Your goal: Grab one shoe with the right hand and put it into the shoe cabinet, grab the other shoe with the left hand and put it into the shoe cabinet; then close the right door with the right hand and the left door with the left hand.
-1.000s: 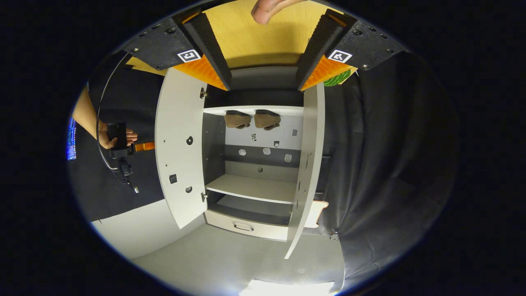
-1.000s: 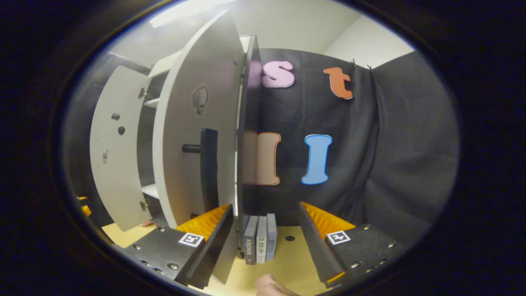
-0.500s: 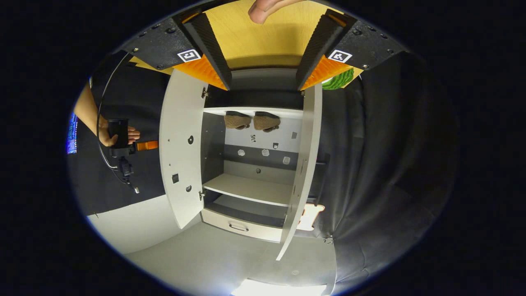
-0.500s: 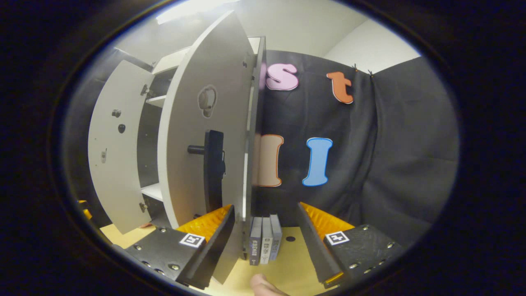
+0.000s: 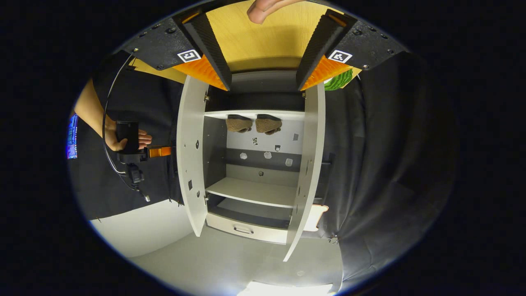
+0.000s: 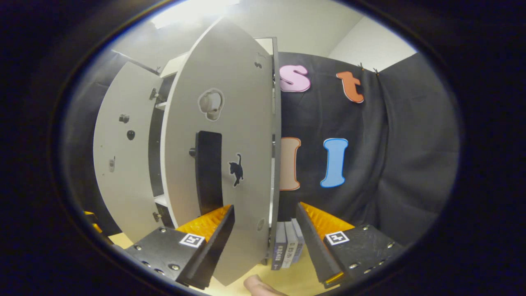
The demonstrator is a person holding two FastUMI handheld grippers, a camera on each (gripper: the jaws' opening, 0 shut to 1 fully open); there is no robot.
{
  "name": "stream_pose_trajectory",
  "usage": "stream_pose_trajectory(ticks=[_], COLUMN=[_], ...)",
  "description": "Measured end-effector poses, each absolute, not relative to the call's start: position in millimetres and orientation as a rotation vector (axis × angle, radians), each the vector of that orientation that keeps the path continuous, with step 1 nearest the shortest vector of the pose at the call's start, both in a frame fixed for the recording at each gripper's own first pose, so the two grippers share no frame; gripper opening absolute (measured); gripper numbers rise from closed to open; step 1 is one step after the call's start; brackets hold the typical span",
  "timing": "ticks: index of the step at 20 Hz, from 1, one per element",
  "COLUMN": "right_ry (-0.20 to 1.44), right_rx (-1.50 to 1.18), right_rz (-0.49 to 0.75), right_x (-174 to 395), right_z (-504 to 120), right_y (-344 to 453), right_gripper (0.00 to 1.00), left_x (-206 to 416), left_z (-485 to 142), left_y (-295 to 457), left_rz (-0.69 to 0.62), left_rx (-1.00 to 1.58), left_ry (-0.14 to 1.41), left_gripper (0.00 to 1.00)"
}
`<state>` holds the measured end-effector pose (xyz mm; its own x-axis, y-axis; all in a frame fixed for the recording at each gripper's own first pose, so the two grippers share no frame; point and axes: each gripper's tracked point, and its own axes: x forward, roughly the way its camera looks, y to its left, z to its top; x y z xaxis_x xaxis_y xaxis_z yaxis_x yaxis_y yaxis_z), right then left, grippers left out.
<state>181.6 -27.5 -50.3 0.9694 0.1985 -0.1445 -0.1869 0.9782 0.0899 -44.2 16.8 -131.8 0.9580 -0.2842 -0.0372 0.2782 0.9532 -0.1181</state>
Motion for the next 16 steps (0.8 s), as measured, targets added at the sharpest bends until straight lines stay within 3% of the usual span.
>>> stream_pose_trajectory(ticks=[8, 16], right_ry=[0.147, 0.127], right_rx=[0.133, 0.083], right_rz=[0.295, 0.316], right_x=[182, 162], right_z=[-58, -65], right_y=[30, 33], right_gripper=[0.93, 0.91], left_x=[-42, -41], left_z=[-135, -136], left_y=[24, 46], left_rz=[-0.26, -0.217], left_rx=[-0.103, -0.085], left_ry=[0.071, 0.084], left_gripper=[0.96, 0.99])
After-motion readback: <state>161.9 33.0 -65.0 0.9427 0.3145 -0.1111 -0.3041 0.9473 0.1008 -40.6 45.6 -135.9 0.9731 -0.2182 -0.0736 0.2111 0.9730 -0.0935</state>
